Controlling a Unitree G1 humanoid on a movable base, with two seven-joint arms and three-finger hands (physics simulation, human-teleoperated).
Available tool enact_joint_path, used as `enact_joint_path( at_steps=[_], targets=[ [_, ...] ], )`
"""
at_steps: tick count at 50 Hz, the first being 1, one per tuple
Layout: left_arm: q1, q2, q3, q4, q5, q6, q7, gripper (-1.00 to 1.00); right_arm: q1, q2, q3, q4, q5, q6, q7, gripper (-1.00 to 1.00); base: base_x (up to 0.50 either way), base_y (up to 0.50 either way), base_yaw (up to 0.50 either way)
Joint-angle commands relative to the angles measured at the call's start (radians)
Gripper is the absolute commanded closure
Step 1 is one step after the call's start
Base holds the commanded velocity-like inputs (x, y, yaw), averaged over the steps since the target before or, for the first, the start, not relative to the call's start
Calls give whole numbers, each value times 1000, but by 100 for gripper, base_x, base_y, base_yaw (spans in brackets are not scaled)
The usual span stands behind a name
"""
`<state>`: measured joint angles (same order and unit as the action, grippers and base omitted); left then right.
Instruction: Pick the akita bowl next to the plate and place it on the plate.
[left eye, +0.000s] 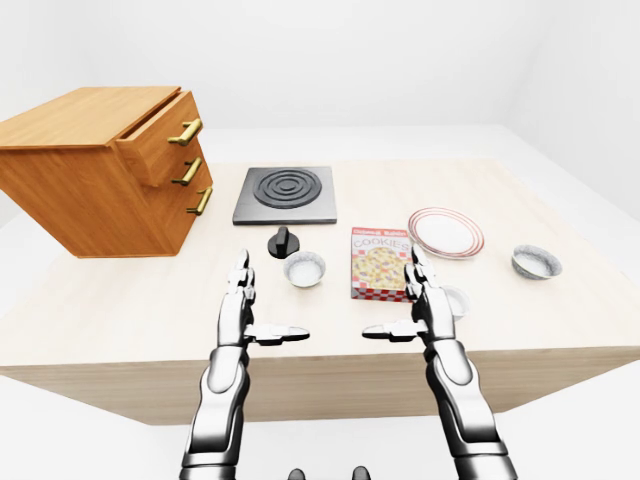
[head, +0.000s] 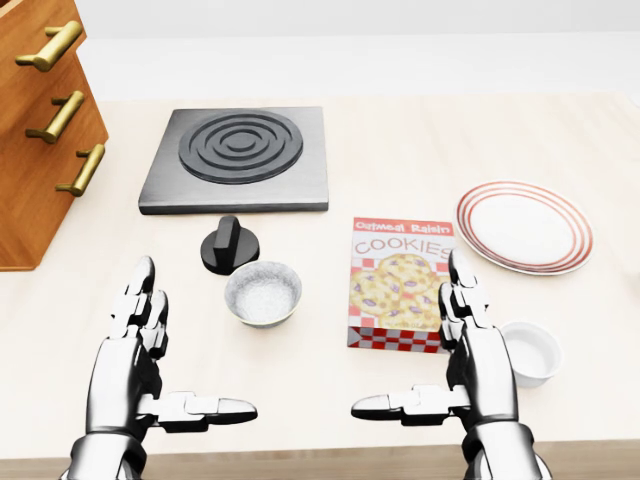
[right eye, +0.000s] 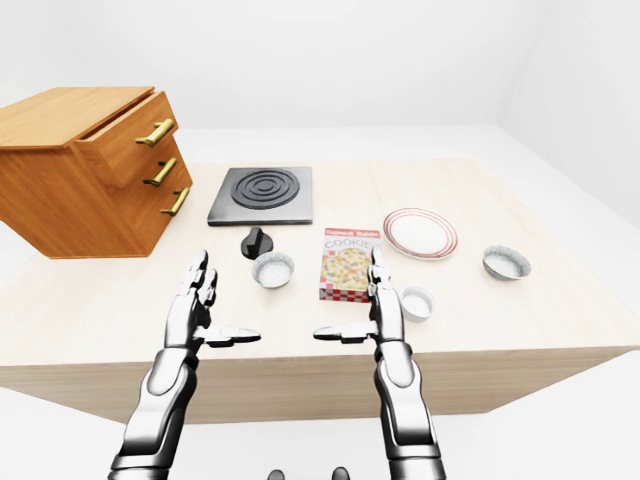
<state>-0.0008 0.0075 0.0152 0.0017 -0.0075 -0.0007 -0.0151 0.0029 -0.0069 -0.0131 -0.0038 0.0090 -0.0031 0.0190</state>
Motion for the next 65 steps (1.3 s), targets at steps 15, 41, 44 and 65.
enact_joint_path(
  at_steps=[15,41,44,65],
  targets=[
    [-1,11,23,2,-11,-1,-22,-100,17,-8,-19,-19,30,-22,49,-100,0,0,0],
    [0,11,22,-1,-11,1,-21,-100,20,-8,-25,-56,55,-2,45,-100,0,-5,0],
    [-2,11,23,13,-11,-11,-22,-100,19,-8,-27,-51,57,-6,46,-100,0,-27,0],
    [4,10,22,5,-10,-8,-22,-100,22,-8,-26,-63,56,2,46,-100,0,-27,0]
  ],
)
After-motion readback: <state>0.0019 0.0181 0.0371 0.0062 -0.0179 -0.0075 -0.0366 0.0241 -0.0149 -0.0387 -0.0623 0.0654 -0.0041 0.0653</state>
